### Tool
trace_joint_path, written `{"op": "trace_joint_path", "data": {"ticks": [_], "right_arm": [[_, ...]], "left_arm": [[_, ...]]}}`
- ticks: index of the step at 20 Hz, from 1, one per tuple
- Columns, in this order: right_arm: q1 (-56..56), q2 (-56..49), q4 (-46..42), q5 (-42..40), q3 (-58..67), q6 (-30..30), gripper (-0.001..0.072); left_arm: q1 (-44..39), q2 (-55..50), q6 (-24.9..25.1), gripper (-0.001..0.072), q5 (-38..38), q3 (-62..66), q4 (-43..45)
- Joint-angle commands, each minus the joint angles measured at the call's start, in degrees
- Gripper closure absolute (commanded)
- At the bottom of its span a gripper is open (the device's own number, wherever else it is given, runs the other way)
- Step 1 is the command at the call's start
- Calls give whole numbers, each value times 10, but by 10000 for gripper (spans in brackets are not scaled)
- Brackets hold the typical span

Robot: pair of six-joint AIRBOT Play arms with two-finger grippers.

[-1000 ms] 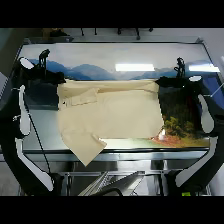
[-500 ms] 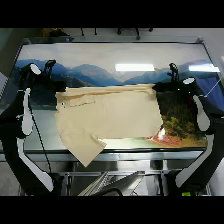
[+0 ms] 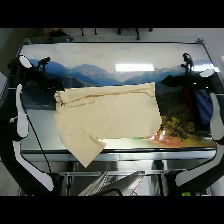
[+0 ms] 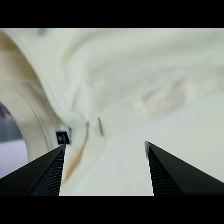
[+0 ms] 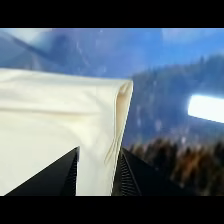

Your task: Fold the shirts.

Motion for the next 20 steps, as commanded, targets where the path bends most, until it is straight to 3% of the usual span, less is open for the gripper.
{"op": "trace_joint_path", "data": {"ticks": [1,7,8,9,10,15,20], "right_arm": [[-64,73,-46,129,-83,38,426],[-137,163,-44,96,-335,23,407],[-136,165,-41,95,-360,11,354],[-134,165,-34,91,-379,9,222],[-132,165,-28,78,-392,9,211],[-109,153,-8,49,-407,-28,211],[-62,111,-8,33,-407,-38,211]], "left_arm": [[18,102,-18,157,-26,-141,-47],[64,353,9,157,64,-563,-53],[74,387,9,157,70,-622,-53],[83,415,9,157,71,-671,-53],[94,439,9,157,71,-715,-53],[110,548,-23,157,97,-858,-53],[109,608,-53,158,147,-911,-56]]}}
